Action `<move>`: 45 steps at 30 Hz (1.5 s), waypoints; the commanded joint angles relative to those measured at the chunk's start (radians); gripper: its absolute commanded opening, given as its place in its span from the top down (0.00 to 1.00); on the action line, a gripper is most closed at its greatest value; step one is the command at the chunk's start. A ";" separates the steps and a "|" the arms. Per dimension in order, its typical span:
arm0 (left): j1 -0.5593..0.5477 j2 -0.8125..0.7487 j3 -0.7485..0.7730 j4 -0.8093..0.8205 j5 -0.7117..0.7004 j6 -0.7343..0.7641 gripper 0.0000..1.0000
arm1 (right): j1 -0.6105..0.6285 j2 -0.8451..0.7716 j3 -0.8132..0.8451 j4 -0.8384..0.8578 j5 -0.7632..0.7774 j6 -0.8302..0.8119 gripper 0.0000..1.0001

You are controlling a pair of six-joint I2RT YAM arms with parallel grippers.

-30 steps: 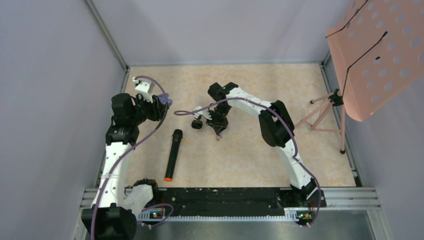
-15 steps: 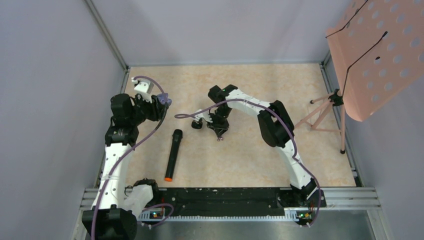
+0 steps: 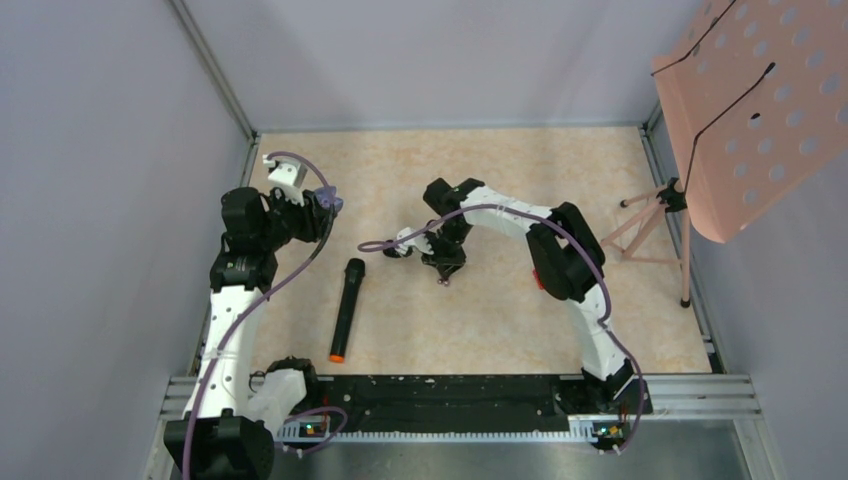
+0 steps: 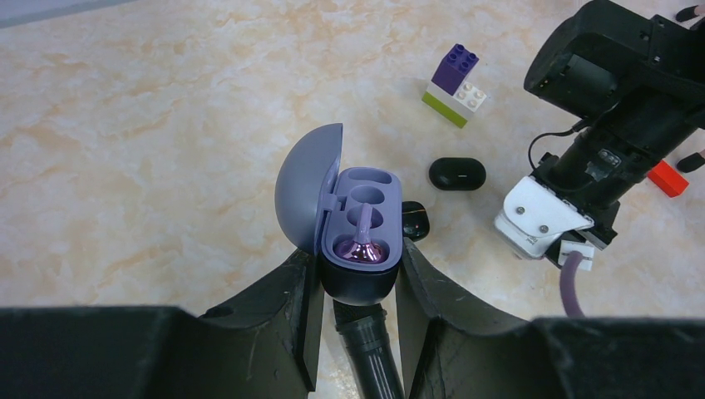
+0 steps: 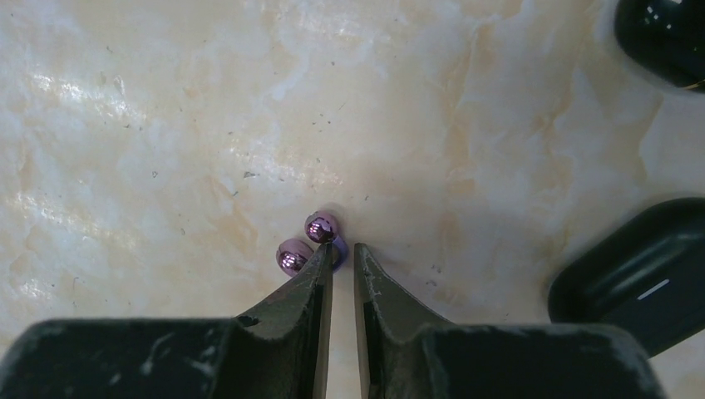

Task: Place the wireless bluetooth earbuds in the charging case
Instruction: Pick up the earbud from the center of the board, then place the earbud in the charging case.

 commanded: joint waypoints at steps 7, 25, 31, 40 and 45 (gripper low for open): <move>0.006 0.008 -0.002 0.052 0.016 -0.019 1.00 | 0.017 -0.123 -0.153 0.212 0.165 0.121 0.85; -0.027 0.157 0.014 0.228 0.212 -0.110 1.00 | 0.013 -0.504 -0.202 0.503 0.276 0.178 1.00; -0.106 0.224 0.054 0.331 0.347 -0.147 1.00 | 0.015 -0.712 -0.266 0.760 0.250 0.220 1.00; -0.226 0.227 0.081 0.462 0.426 -0.221 1.00 | 0.041 -0.877 -0.526 1.267 0.247 0.263 1.00; -0.270 0.227 0.116 0.456 0.443 -0.234 1.00 | 0.067 -0.872 -0.532 1.323 0.251 0.249 1.00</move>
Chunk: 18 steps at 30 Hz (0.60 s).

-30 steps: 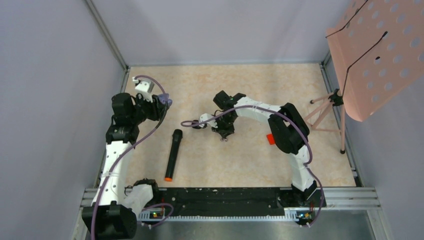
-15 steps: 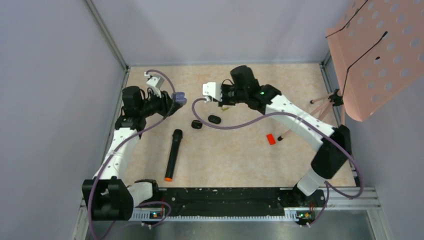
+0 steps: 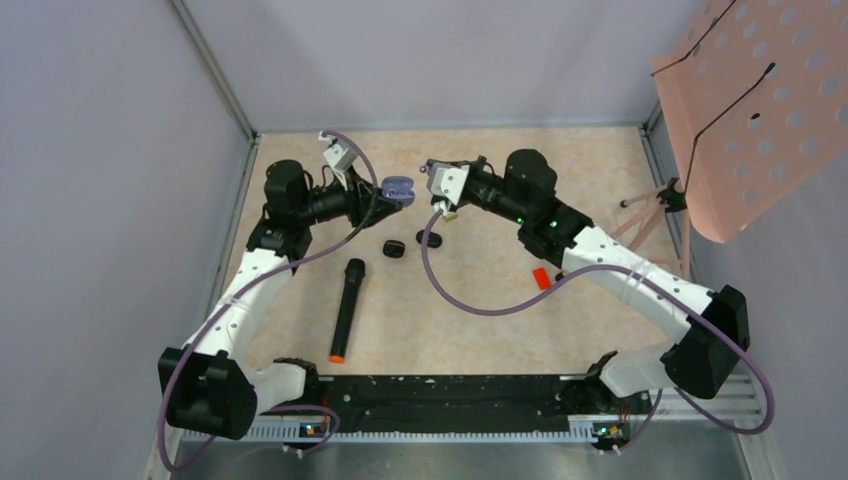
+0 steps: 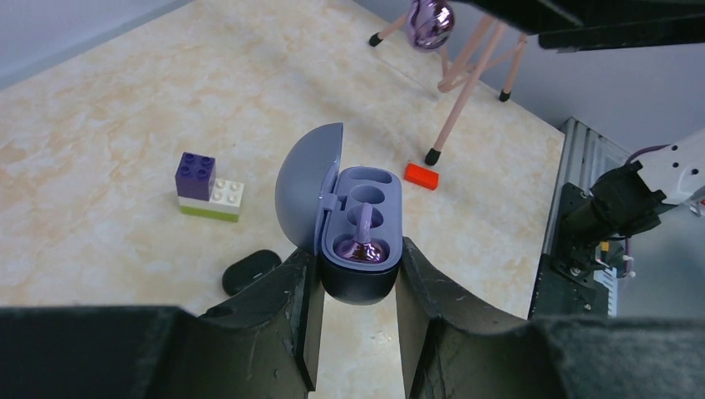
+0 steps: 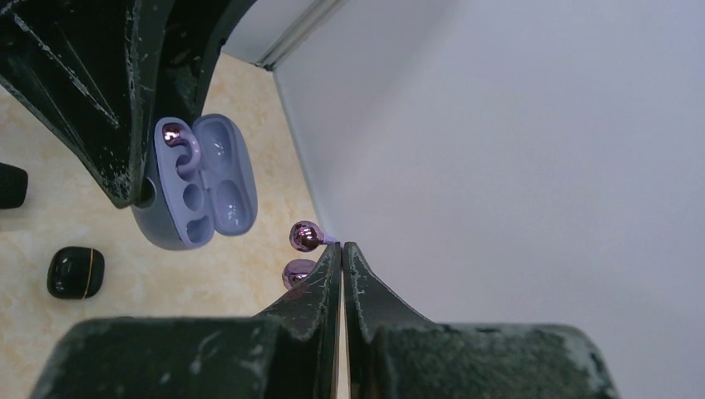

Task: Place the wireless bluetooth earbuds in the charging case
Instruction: Place the earbud in the charging case.

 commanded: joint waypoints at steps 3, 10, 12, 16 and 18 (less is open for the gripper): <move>-0.035 -0.014 0.079 0.081 0.041 -0.042 1.00 | 0.054 -0.007 -0.002 0.174 -0.008 -0.005 1.00; -0.037 -0.005 0.096 0.151 0.036 -0.139 1.00 | 0.091 -0.016 -0.037 0.192 -0.021 -0.031 1.00; -0.037 -0.008 0.096 0.164 0.043 -0.157 1.00 | 0.096 -0.017 -0.050 0.201 -0.018 -0.047 1.00; -0.037 -0.017 0.101 0.164 0.060 -0.169 1.00 | 0.104 -0.015 -0.055 0.208 -0.004 -0.058 1.00; -0.037 -0.021 0.103 0.159 0.065 -0.171 1.00 | 0.108 -0.014 -0.058 0.211 0.004 -0.067 1.00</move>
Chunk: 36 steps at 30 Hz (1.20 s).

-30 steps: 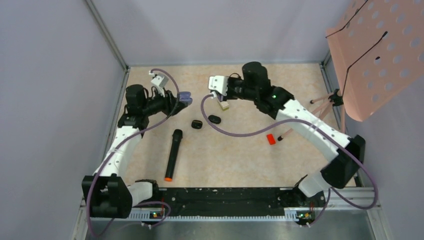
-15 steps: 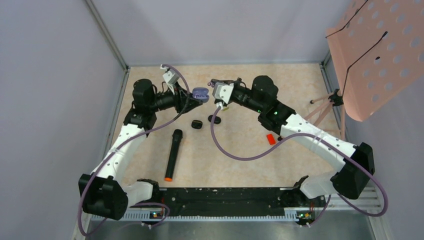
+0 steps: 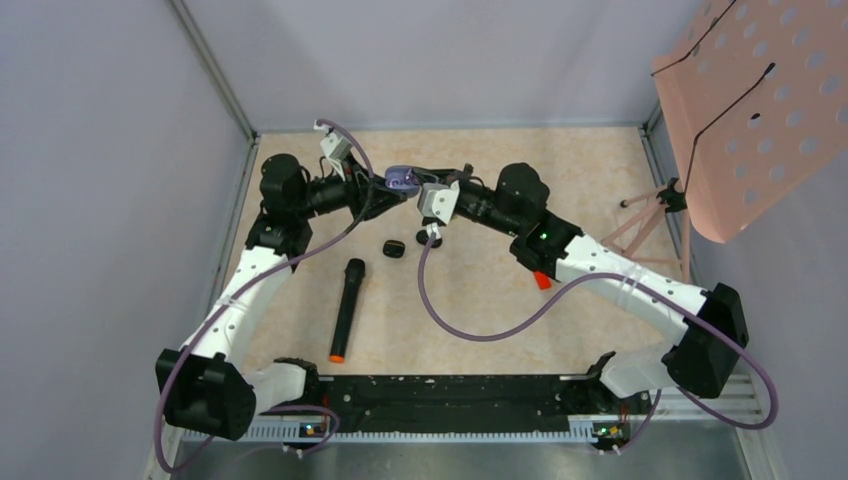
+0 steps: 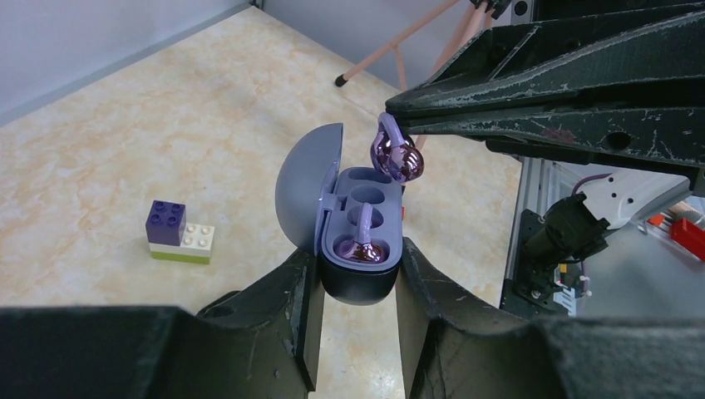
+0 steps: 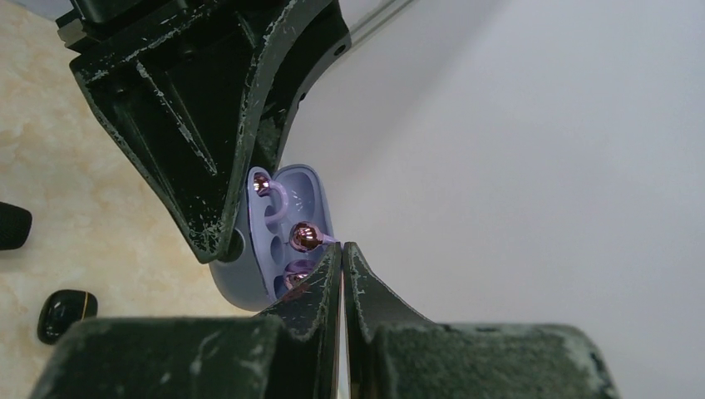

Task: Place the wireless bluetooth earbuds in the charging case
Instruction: Place the earbud in the charging case.

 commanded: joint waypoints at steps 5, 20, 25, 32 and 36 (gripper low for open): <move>-0.002 -0.029 0.047 0.059 0.037 -0.039 1.00 | 0.031 -0.020 -0.011 0.057 0.016 -0.047 1.00; 0.007 -0.043 0.048 0.037 0.013 -0.048 1.00 | 0.042 -0.016 -0.016 0.027 0.073 -0.084 1.00; 0.008 -0.044 0.048 0.041 0.007 -0.052 1.00 | 0.050 -0.014 -0.017 0.008 0.072 -0.095 1.00; 0.013 -0.043 0.050 0.043 -0.005 -0.058 1.00 | 0.063 -0.009 -0.017 -0.026 0.069 -0.132 1.00; 0.016 -0.047 0.046 0.045 -0.013 -0.062 1.00 | 0.064 -0.008 -0.016 -0.042 0.070 -0.144 1.00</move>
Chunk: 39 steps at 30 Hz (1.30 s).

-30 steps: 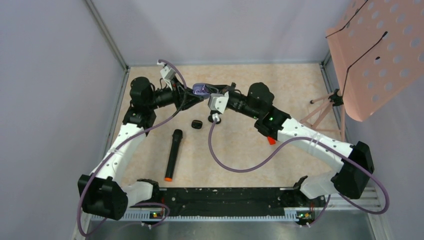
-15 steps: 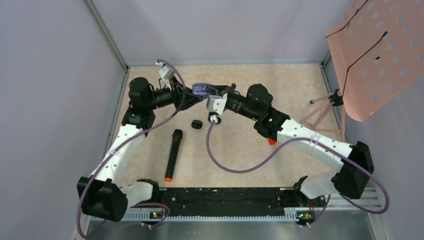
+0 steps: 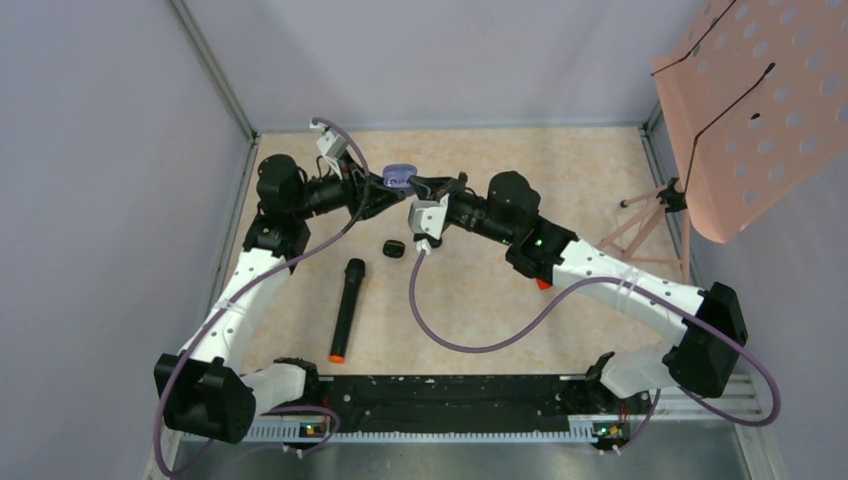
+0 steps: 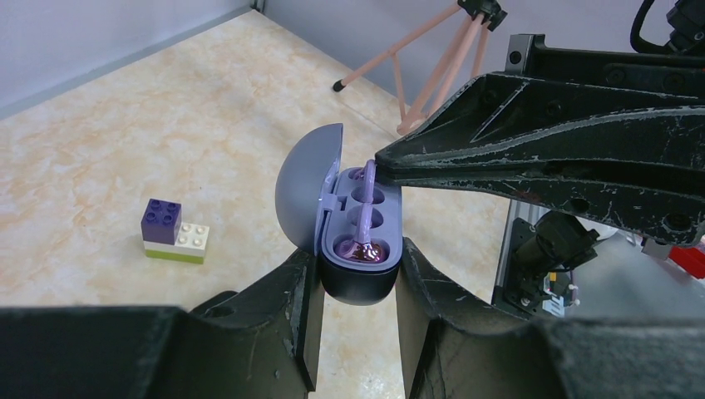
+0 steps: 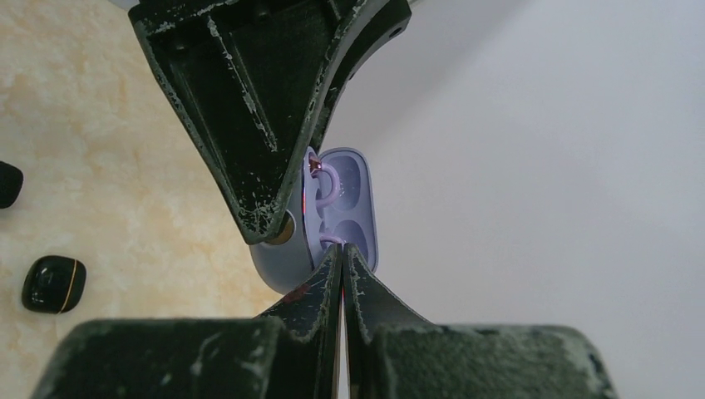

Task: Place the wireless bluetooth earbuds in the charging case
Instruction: Place the earbud in the charging case, then close the charging case.

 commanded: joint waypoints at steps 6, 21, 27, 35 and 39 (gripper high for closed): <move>0.009 -0.032 0.037 0.011 -0.025 0.053 1.00 | 0.005 -0.033 0.066 -0.105 0.015 0.112 0.81; -0.015 -0.034 -0.009 -0.108 0.164 0.402 1.00 | -0.239 0.169 0.530 -0.833 -0.473 0.539 0.11; -0.061 -0.025 0.019 -0.151 0.126 0.489 1.00 | -0.229 0.262 0.564 -0.849 -0.609 0.466 0.15; -0.082 0.039 0.011 0.020 -0.035 0.249 1.00 | -0.197 0.225 0.539 -0.874 -0.582 0.392 0.21; -0.082 0.063 -0.017 0.098 -0.080 0.184 1.00 | -0.197 0.184 0.495 -0.850 -0.550 0.427 0.23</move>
